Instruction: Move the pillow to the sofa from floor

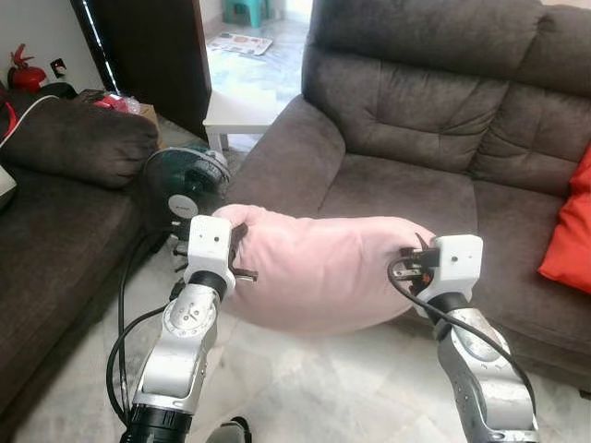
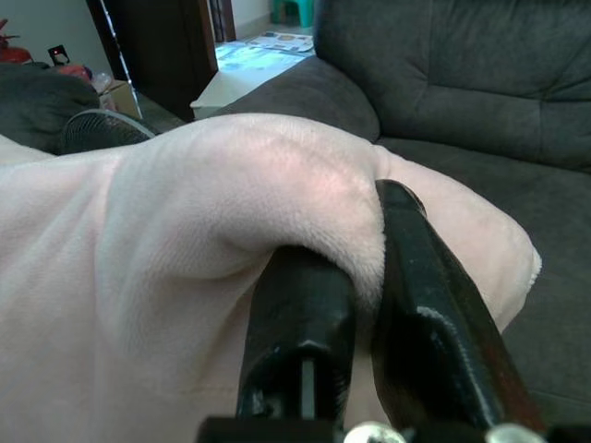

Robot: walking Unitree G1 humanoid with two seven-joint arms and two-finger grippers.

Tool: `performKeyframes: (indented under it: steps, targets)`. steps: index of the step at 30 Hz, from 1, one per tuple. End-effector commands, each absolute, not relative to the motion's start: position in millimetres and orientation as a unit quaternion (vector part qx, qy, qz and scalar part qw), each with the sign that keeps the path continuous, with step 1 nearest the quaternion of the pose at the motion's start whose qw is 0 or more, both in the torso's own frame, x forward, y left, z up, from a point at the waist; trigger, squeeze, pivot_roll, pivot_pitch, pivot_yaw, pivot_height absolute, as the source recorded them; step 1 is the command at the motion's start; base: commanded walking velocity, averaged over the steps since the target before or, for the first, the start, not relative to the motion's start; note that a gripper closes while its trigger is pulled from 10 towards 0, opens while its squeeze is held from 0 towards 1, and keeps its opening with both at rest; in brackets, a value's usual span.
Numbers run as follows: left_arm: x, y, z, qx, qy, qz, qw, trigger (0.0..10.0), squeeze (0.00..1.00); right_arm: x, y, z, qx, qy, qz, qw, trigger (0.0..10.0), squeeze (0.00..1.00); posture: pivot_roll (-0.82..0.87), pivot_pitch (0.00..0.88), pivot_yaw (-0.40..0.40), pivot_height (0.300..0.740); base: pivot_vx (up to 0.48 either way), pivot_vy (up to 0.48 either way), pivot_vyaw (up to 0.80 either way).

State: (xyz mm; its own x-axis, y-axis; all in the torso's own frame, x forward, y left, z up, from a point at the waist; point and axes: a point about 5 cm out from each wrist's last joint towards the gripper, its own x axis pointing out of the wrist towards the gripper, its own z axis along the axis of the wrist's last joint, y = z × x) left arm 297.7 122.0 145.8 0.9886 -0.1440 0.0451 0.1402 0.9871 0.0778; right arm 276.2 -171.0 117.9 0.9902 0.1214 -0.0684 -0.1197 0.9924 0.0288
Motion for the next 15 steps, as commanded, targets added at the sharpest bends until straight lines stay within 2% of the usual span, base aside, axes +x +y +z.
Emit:
performKeyframes:
  steps: [1,8,15]
  targets:
    - [298.7,113.6,169.2,0.044,-0.083,-0.083,0.992,10.0,0.00,278.8,-163.8,141.1,0.015,-0.016,0.082,0.996,10.0,0.00,0.07,0.092,-0.054,0.740,0.345,0.000,0.00]
    - [300.4,114.0,173.4,0.051,-0.089,-0.083,0.991,10.0,0.00,279.9,-165.0,145.4,0.028,-0.027,0.076,0.996,10.0,0.00,0.07,0.094,-0.053,0.740,0.366,0.000,0.00]
    - [299.9,115.3,174.9,0.054,-0.092,-0.083,0.991,10.0,0.00,279.6,-163.2,144.8,0.020,-0.024,0.081,0.996,10.0,0.00,0.07,0.084,-0.052,0.740,0.480,0.000,0.00]
